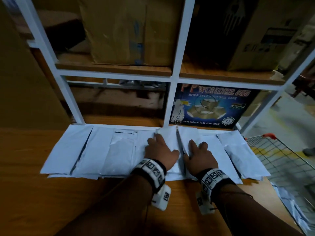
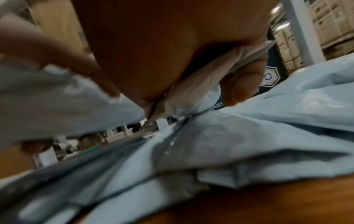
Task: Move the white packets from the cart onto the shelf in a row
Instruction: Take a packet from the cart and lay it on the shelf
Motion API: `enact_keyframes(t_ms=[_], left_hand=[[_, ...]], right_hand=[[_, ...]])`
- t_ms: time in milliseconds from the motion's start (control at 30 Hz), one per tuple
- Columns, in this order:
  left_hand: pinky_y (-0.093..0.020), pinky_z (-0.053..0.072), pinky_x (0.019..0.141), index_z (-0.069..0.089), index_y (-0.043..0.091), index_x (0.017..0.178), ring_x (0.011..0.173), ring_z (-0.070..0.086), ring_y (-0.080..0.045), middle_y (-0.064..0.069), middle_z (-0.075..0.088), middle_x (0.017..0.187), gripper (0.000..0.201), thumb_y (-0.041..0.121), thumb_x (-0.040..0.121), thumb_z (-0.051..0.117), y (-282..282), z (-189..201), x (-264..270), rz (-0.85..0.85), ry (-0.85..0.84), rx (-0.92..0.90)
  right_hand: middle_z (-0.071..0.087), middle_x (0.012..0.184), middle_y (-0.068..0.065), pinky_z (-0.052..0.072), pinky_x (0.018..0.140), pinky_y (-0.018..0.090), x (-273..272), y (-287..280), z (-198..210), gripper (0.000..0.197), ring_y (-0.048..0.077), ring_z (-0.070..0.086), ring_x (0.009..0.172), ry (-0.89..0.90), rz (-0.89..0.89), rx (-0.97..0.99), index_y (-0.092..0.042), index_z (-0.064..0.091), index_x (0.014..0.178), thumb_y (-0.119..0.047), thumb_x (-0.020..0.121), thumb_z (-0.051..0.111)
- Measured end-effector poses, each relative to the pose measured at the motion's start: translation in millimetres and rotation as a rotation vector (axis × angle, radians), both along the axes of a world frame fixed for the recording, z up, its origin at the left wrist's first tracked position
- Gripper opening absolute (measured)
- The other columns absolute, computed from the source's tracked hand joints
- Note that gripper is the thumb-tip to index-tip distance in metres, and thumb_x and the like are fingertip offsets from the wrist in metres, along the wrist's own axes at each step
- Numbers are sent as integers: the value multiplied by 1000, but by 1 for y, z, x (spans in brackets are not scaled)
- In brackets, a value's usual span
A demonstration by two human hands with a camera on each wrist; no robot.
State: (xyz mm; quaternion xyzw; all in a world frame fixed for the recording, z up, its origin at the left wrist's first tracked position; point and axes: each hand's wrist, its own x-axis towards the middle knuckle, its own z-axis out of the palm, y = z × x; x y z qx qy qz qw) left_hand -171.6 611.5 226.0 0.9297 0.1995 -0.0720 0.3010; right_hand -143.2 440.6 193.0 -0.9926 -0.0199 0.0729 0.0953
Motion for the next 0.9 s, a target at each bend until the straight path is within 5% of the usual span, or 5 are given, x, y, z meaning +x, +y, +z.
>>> enact_keyframes(t_ms=[200, 300, 400, 633, 900], left_hand=[[-49, 52, 100, 8, 13, 158, 128, 48, -39, -20, 29, 147, 110, 64, 76, 59, -35, -21, 23, -79, 46, 66], [-48, 53, 99, 4, 14, 159, 128, 49, -39, -23, 29, 149, 106, 66, 81, 52, -39, -28, 26, -139, 51, 167], [-51, 47, 99, 12, 15, 158, 126, 48, -39, -21, 43, 146, 95, 68, 87, 45, -40, -33, 26, -171, 68, 356], [-51, 45, 103, 11, 14, 161, 132, 45, -39, -20, 32, 156, 92, 70, 93, 35, -47, -43, 36, -155, 121, 471], [-48, 50, 90, 46, 14, 141, 120, 47, -38, -19, 41, 140, 79, 73, 89, 34, -88, -6, 40, -172, -79, 616]], right_hand=[[47, 142, 15, 51, 95, 48, -10, -4, -12, 78, 39, 42, 131, -45, 24, -161, -31, 37, 146, -73, 85, 12], [11, 173, 19, 29, 122, 57, -10, -10, -16, 77, 39, 8, 159, -47, 166, -187, -30, 24, 162, -64, 93, 17], [-20, 174, 9, 4, 128, 60, -7, -19, -31, 81, 33, -16, 161, 73, 318, -234, -31, 3, 168, -63, 94, 12], [-20, 174, 6, 0, 129, 56, 5, -27, -39, 77, 31, -13, 162, 188, 314, -109, -32, 2, 168, -65, 103, 23], [18, 173, 15, 17, 129, 46, 19, -90, 4, 73, 32, 18, 160, 9, 193, 222, -19, 27, 166, -58, 106, 42]])
